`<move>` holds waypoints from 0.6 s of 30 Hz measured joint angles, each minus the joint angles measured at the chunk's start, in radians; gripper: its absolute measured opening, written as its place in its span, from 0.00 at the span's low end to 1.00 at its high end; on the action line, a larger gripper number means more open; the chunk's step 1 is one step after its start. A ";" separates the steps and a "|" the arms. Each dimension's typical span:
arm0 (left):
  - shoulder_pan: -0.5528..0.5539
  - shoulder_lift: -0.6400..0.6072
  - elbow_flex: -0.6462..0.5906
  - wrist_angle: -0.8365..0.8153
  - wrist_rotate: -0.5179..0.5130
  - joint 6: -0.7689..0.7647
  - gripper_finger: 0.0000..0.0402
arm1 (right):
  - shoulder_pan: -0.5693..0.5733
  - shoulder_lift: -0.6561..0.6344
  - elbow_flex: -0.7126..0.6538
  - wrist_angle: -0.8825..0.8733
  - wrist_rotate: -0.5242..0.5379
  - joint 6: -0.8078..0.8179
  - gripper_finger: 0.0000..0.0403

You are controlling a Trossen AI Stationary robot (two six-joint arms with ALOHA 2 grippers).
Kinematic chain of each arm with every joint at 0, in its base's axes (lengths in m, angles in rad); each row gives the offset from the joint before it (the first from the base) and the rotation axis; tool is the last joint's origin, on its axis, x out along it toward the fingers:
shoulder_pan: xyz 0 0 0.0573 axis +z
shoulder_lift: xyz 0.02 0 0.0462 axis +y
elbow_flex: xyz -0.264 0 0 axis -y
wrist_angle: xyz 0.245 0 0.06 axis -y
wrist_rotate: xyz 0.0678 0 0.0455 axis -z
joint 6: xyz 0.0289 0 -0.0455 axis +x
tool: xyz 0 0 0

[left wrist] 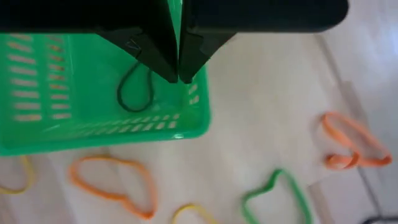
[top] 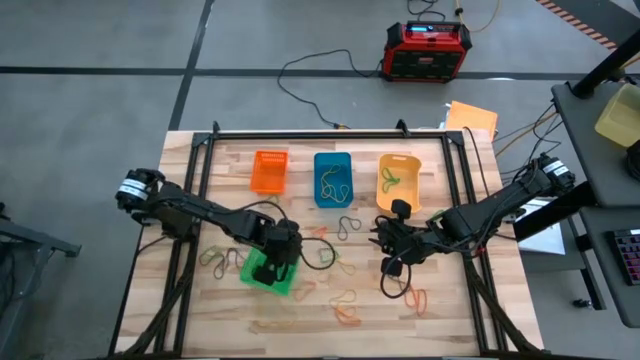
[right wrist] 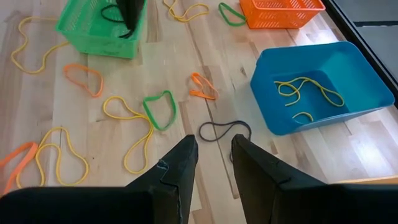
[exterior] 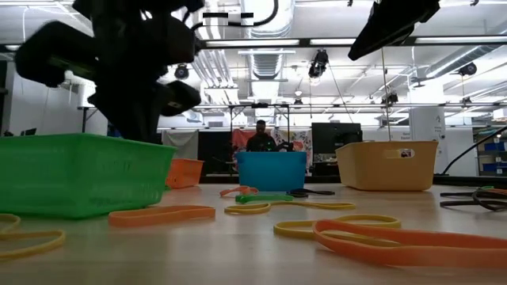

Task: Sort rubber bands into baskets
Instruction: Adjust the green bin

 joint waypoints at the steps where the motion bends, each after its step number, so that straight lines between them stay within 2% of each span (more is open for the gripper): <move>1: 0.007 0.003 -0.002 -0.002 -0.002 0.002 0.00 | 0.000 0.000 0.000 -0.001 0.000 0.004 0.24; 8: 0.032 0.007 -0.004 -0.048 -0.035 0.009 0.00 | 0.000 0.000 0.000 -0.004 0.000 0.007 0.23; 12: 0.033 -0.006 -0.001 -0.102 -0.107 0.016 0.00 | 0.000 0.000 0.000 -0.006 0.000 0.006 0.22; 18: 0.033 -0.040 0.018 -0.119 -0.117 0.058 0.00 | 0.000 0.000 0.000 -0.006 0.000 0.007 0.23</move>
